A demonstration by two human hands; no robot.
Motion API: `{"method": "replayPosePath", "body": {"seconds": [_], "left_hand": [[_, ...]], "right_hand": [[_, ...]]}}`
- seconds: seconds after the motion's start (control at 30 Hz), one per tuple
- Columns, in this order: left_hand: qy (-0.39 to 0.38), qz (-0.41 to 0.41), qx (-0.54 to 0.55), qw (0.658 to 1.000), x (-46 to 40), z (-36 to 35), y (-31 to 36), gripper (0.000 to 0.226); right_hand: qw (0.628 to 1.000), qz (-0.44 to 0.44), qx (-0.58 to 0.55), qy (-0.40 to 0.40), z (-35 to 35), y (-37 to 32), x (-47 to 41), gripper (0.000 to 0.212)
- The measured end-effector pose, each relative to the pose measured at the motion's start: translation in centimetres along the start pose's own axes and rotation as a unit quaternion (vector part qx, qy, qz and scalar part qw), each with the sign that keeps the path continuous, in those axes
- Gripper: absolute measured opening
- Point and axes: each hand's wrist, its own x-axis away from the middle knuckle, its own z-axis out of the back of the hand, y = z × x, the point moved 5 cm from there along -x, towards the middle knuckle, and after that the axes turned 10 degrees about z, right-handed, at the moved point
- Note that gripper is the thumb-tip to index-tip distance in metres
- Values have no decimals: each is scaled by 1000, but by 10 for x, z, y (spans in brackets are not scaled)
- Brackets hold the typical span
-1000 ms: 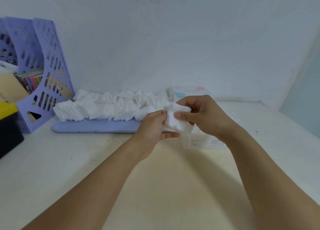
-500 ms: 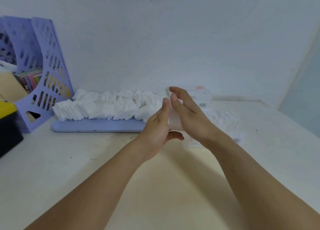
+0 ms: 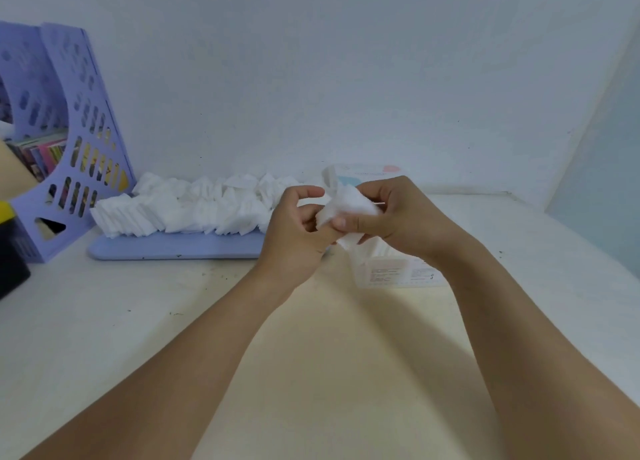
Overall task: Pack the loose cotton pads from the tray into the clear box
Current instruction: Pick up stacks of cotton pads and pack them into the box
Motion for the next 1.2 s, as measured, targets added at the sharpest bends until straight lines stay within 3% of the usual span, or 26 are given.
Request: {"method": "replayPosePath", "body": {"seconds": [0.07, 0.13, 0.17, 0.27, 0.33, 0.5, 0.7, 0.83, 0.93, 1.2], "left_hand": [[-11, -32, -8, 999, -1, -1, 0, 62], [-3, -79, -112, 991, 0, -2, -1, 74], [-3, -98, -176, 980, 0, -4, -3, 78], [-23, -111, -268, 957, 3, -12, -13, 87], [-37, -95, -267, 958, 2, -15, -18, 88], [-60, -67, -252, 964, -2, -15, -26, 82], [-50, -78, -282, 955, -6, -14, -29, 82], [-82, -118, -342, 929, -4, -18, -28, 56], [-100, -177, -380, 902, -6, -21, -29, 44], [-98, -182, -458, 864, -2, -25, -27, 36]], "right_hand": [[992, -25, -61, 110, 13, 6, -1, 30], [954, -68, -181, 231, 31, 13, -1, 35], [939, -91, -218, 252, 35, 16, -1, 34], [957, -172, -153, 178, 28, 24, -1, 30], [971, -195, -54, 124, 17, 31, -4, 31], [974, -199, 60, 90, 9, 39, -16, 38], [956, -175, 229, 60, 14, 43, -18, 30], [934, -167, 310, 53, 17, 52, -18, 42], [923, -173, 340, 56, 14, 56, -19, 45], [913, -239, 331, -18, 6, 61, -20, 23]]}}
